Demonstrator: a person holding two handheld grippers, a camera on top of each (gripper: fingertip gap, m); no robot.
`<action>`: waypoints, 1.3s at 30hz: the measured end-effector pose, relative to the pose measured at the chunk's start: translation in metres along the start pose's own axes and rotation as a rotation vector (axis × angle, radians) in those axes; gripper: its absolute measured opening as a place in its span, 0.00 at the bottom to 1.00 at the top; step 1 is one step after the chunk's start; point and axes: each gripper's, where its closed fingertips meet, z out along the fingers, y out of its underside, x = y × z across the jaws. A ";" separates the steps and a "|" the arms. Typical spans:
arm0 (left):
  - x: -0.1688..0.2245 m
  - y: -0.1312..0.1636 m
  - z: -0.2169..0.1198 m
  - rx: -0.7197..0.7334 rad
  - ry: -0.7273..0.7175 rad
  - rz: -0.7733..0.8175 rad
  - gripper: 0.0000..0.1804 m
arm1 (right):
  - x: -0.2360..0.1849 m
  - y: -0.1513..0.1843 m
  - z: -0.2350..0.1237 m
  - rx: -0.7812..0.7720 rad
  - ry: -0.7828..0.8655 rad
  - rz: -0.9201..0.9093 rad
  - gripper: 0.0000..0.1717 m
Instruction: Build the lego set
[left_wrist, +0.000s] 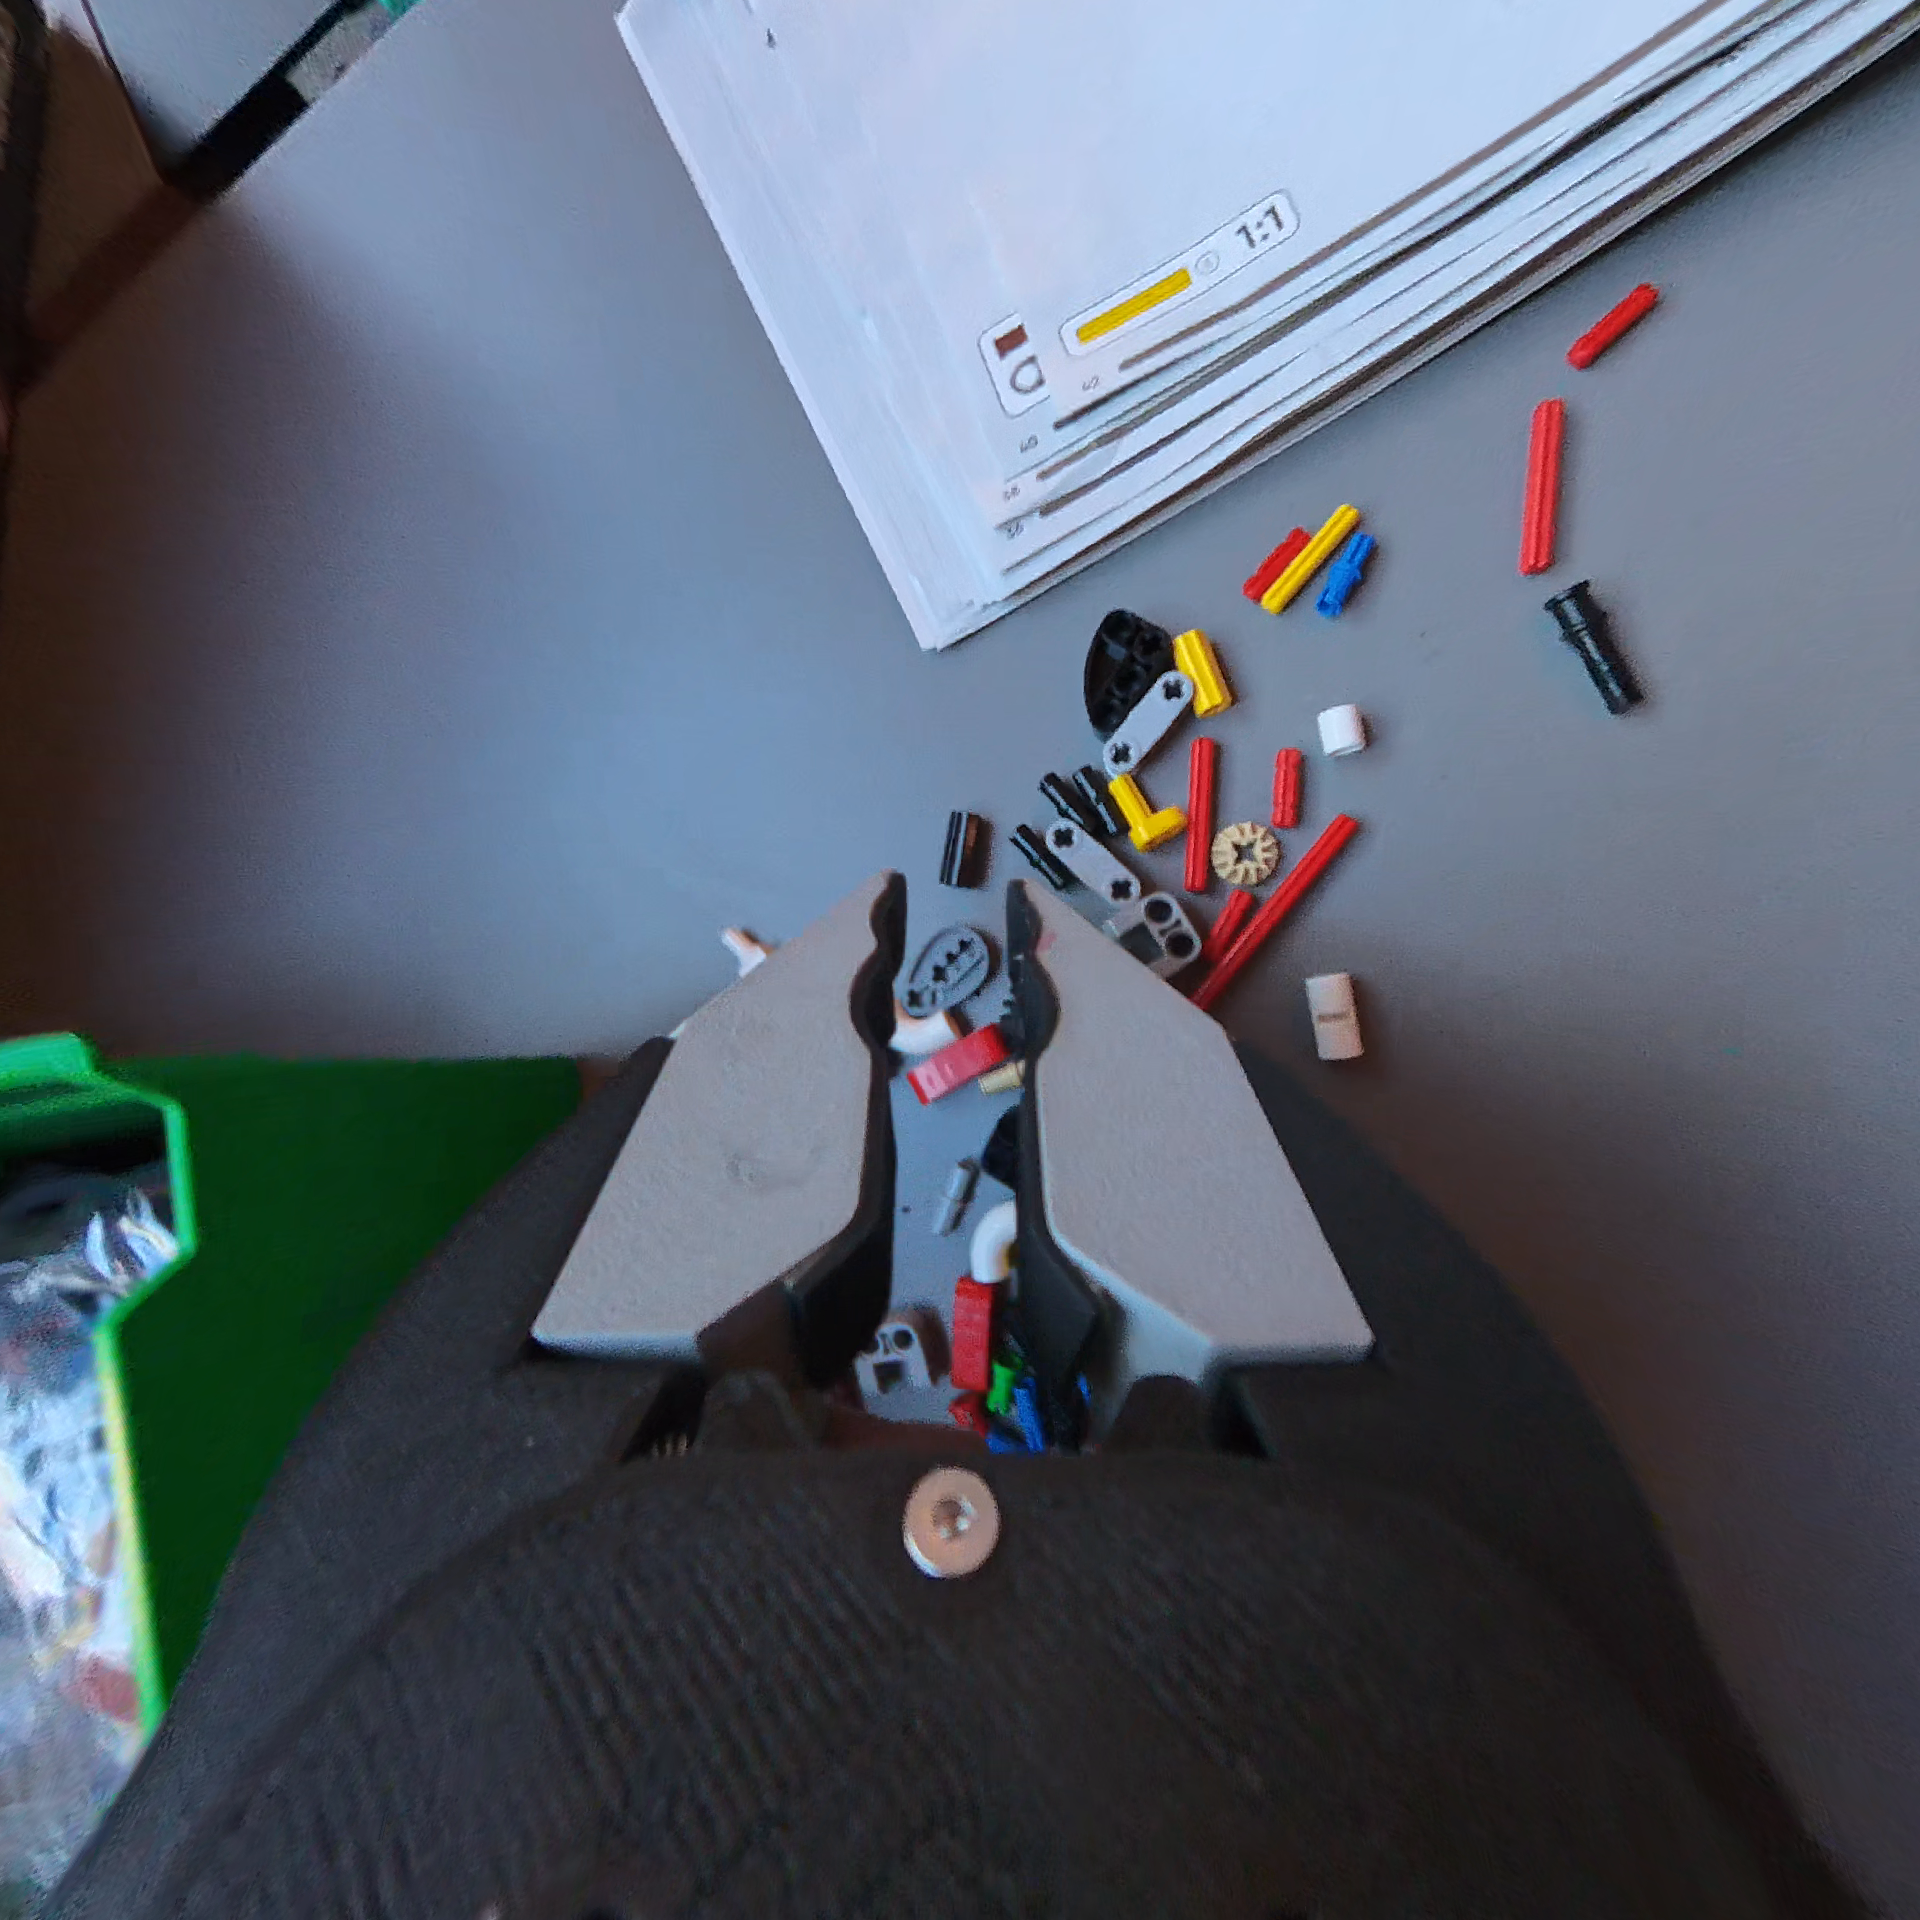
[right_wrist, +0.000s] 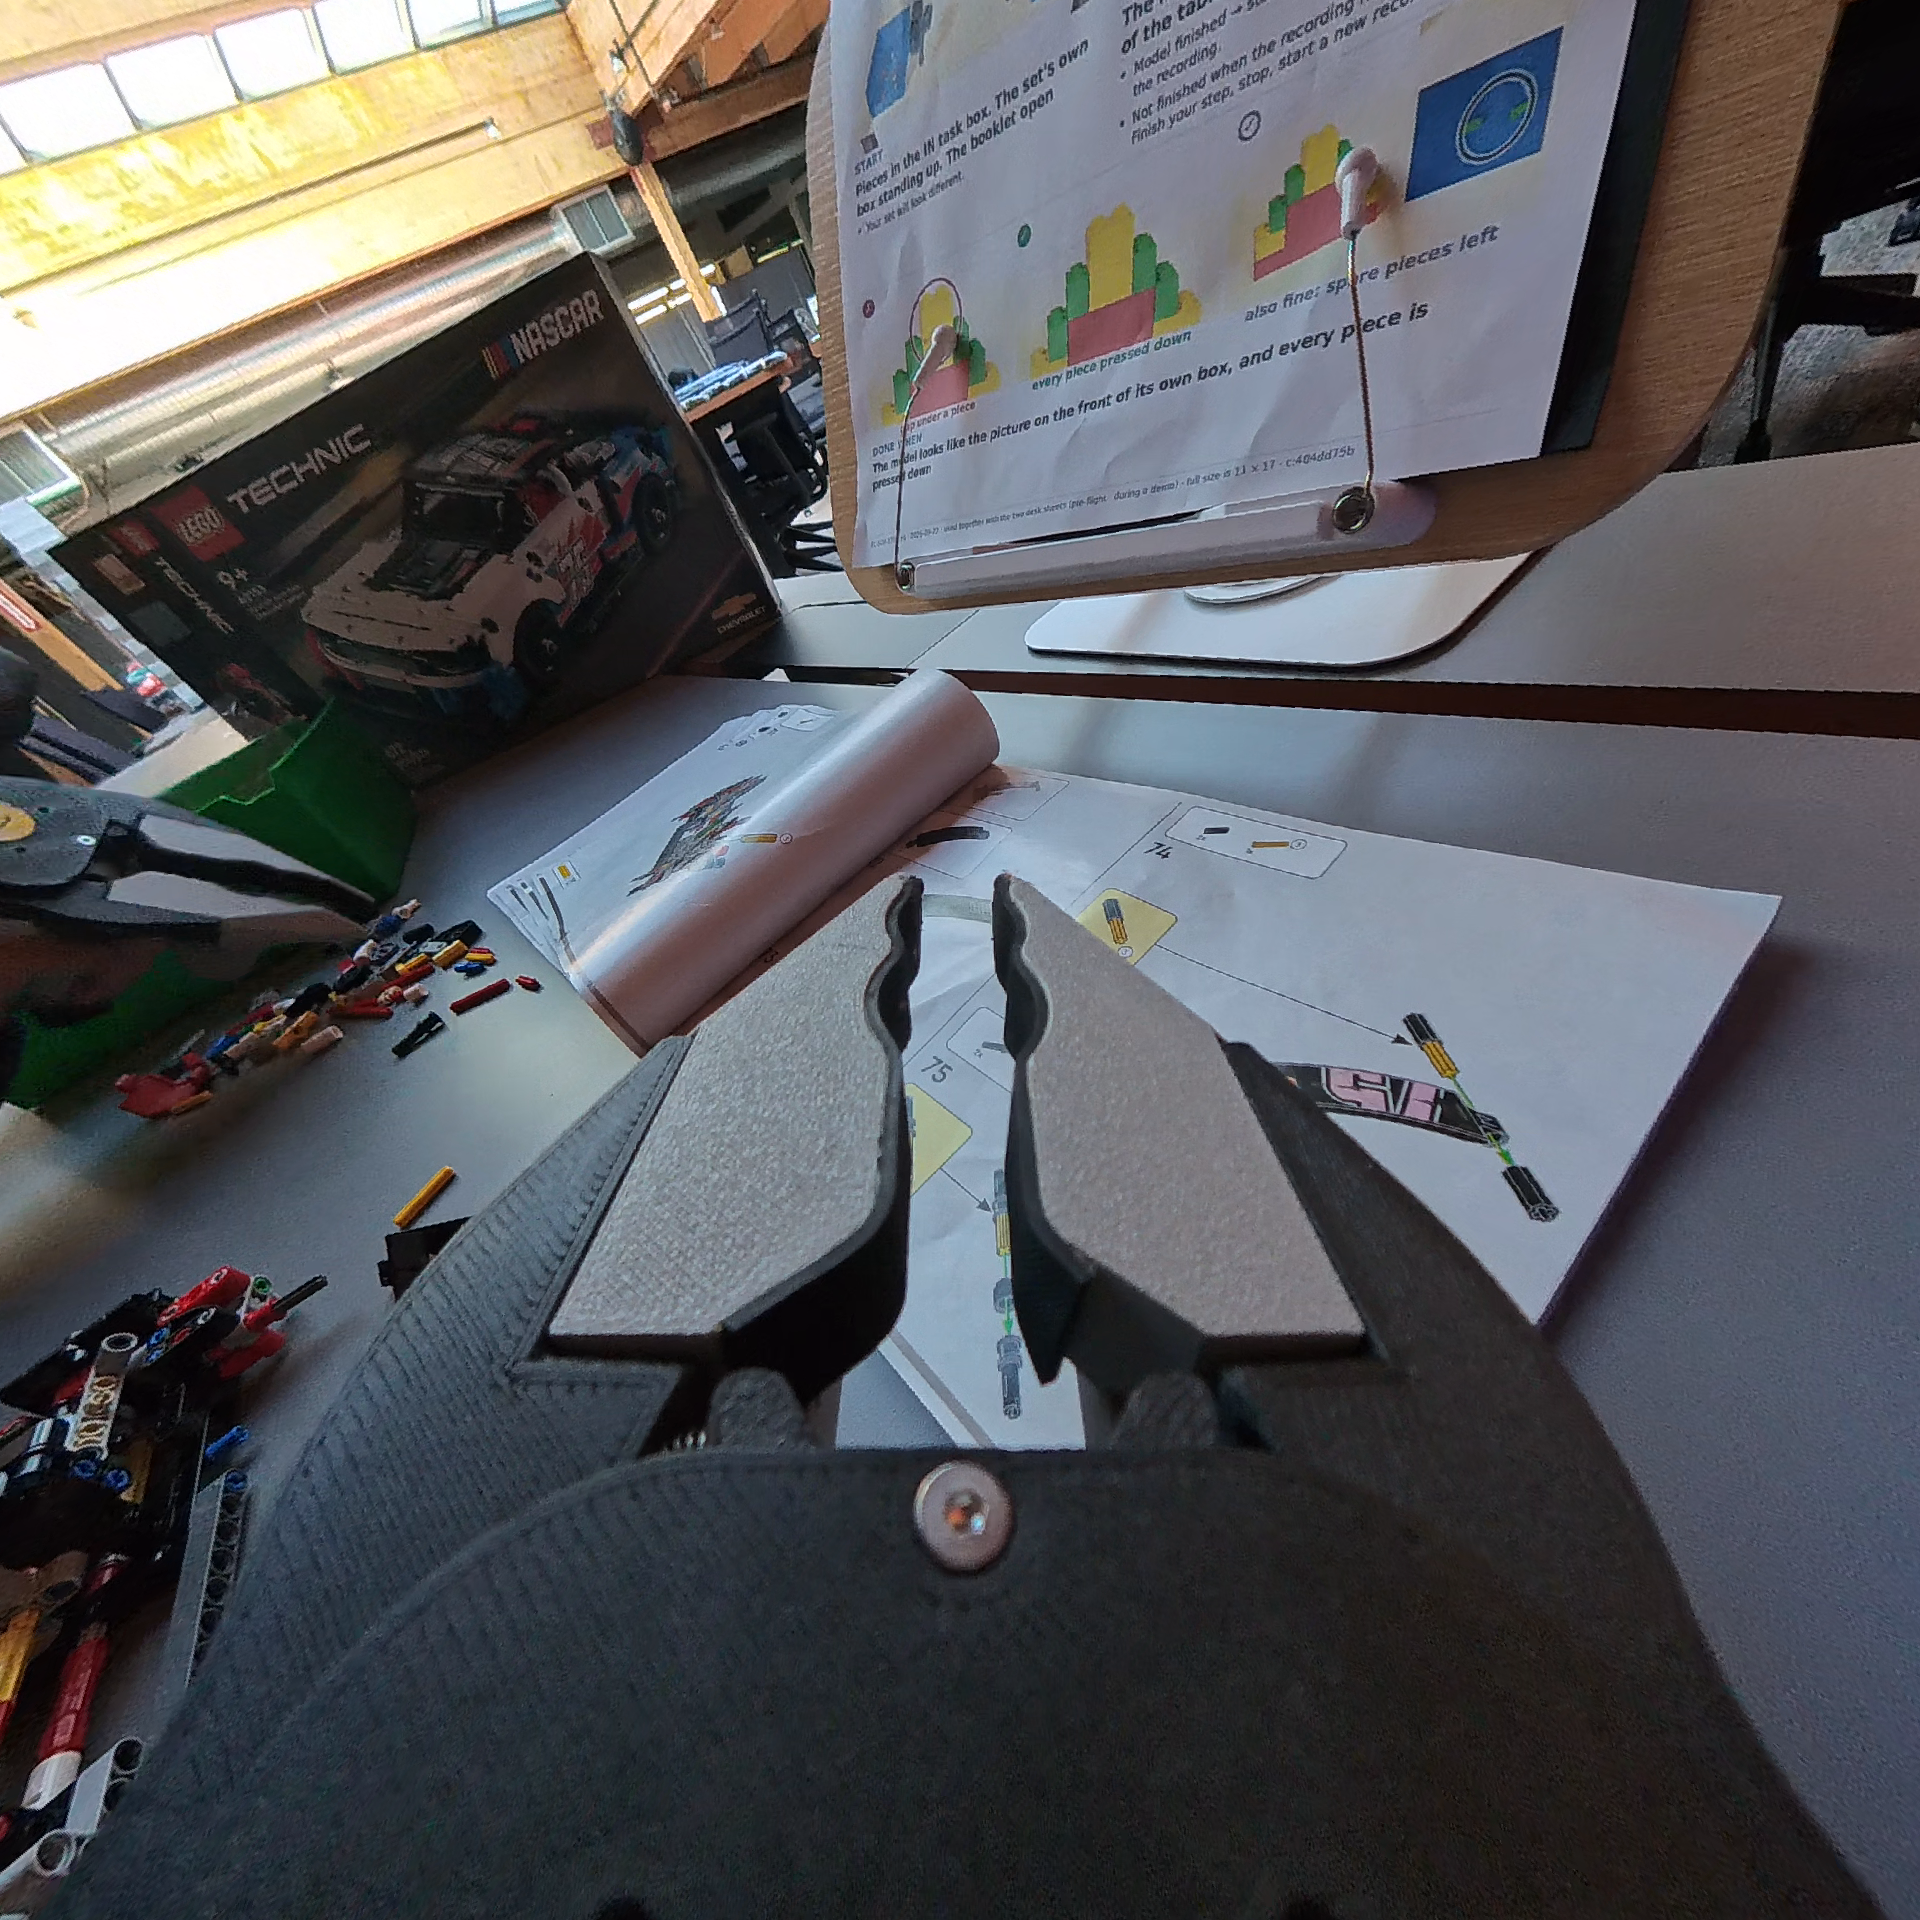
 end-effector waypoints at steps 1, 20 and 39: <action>0.000 -0.002 0.001 -0.010 0.015 0.021 0.09 | 0.000 0.000 0.000 0.001 0.000 0.001 0.06; -0.006 0.005 0.019 -0.143 -0.011 0.111 0.02 | -0.017 -0.005 -0.001 0.018 -0.077 -0.061 0.07; 0.195 -0.047 0.001 0.118 0.502 0.533 0.03 | -0.192 0.117 0.031 -0.866 -0.638 -0.917 0.06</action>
